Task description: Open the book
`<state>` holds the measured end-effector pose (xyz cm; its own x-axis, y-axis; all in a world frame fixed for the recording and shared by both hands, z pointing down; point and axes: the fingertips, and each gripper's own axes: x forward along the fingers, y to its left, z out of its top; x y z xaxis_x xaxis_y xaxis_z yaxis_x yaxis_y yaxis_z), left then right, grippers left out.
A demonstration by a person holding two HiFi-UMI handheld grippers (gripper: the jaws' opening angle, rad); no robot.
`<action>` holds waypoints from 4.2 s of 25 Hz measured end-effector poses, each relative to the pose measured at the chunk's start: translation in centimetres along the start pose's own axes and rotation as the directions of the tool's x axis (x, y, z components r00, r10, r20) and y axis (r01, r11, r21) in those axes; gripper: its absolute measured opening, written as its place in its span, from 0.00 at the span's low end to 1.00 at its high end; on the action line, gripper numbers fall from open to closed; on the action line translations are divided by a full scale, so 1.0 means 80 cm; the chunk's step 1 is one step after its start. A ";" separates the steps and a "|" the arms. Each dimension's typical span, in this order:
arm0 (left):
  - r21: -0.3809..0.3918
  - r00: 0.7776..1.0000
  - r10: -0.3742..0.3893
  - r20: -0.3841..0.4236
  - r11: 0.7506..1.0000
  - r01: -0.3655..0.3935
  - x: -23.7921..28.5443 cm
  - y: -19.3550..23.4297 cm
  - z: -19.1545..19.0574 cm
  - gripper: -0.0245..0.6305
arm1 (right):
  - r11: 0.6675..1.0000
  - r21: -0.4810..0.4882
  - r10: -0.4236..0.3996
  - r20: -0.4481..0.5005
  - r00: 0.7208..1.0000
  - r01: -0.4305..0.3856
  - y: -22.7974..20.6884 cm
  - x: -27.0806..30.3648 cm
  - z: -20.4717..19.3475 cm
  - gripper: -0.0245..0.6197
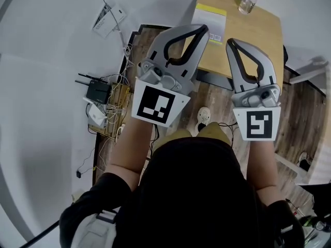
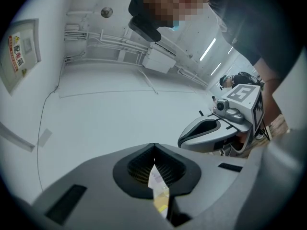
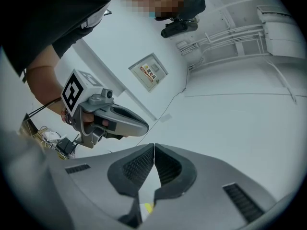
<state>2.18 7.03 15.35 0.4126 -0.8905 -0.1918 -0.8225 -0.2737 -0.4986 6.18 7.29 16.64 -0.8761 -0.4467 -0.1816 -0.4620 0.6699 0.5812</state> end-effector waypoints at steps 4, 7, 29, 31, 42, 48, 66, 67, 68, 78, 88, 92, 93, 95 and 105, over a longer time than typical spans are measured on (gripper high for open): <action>-0.006 1.000 0.009 -0.024 1.000 -0.009 0.032 0.011 -0.018 0.05 | 1.000 0.019 0.007 0.003 1.000 -0.007 -0.026 0.017 -0.025 0.09; -0.008 0.999 0.015 -0.037 1.000 -0.016 0.053 0.012 -0.030 0.05 | 0.999 0.027 0.017 0.007 1.000 -0.017 -0.041 0.025 -0.043 0.09; 0.015 0.992 0.057 -0.109 0.998 -0.056 0.115 0.006 -0.059 0.05 | 0.996 0.092 0.015 0.014 1.000 -0.016 -0.108 0.032 -0.109 0.09; 0.019 0.992 0.062 -0.108 0.998 -0.060 0.114 0.007 -0.058 0.05 | 0.995 0.098 0.015 0.021 1.000 -0.017 -0.107 0.033 -0.108 0.09; 0.036 0.991 0.065 -0.120 0.998 -0.061 0.111 0.013 -0.058 0.05 | 0.993 0.118 0.006 0.038 0.999 -0.011 -0.103 0.041 -0.107 0.09; 0.032 0.991 0.069 -0.117 0.997 -0.065 0.109 0.023 -0.062 0.05 | 0.991 0.134 -0.004 0.066 0.998 -0.005 -0.100 0.053 -0.107 0.09; -0.048 0.997 -0.056 -0.058 0.997 0.053 0.130 0.127 -0.152 0.05 | 0.986 0.138 -0.080 -0.074 0.994 0.090 -0.086 0.172 -0.155 0.09; -0.053 0.996 -0.067 -0.053 0.997 0.064 0.134 0.133 -0.157 0.05 | 0.986 0.134 -0.091 -0.085 0.992 0.102 -0.088 0.178 -0.159 0.09; -0.057 0.996 -0.080 -0.048 0.995 0.077 0.137 0.137 -0.162 0.05 | 0.984 0.134 -0.102 -0.097 0.990 0.114 -0.089 0.184 -0.164 0.09; -0.063 0.981 -0.193 -0.022 0.979 0.192 0.147 0.175 -0.208 0.05 | 0.980 0.118 -0.140 -0.179 0.974 0.163 -0.081 0.239 -0.186 0.09; -0.095 0.967 -0.254 0.005 0.963 0.253 0.138 0.207 -0.243 0.05 | 0.975 0.104 -0.168 -0.237 0.957 0.197 -0.063 0.269 -0.186 0.09; -0.114 0.958 -0.285 0.024 0.951 0.286 0.137 0.203 -0.251 0.05 | 0.974 0.100 -0.172 -0.255 0.951 0.203 -0.053 0.269 -0.186 0.09; -0.117 0.955 -0.294 0.028 0.948 0.295 0.137 0.201 -0.253 0.05 | 0.973 0.101 -0.175 -0.262 0.949 0.207 -0.051 0.269 -0.187 0.09; -0.122 0.950 -0.309 0.034 0.942 0.311 0.138 0.197 -0.256 0.05 | 0.971 0.101 -0.180 -0.276 0.944 0.214 -0.049 0.268 -0.189 0.09; -0.147 0.945 -0.325 0.022 0.934 0.325 0.147 0.190 -0.276 0.05 | 0.972 0.090 -0.178 -0.313 0.933 0.216 -0.054 0.268 -0.211 0.09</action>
<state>-14.07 -15.64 24.16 0.6660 -0.7450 -0.0375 -0.6922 -0.5984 -0.4034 -8.29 -15.22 23.60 -0.6919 -0.7216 -0.0247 -0.6505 0.6082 0.4549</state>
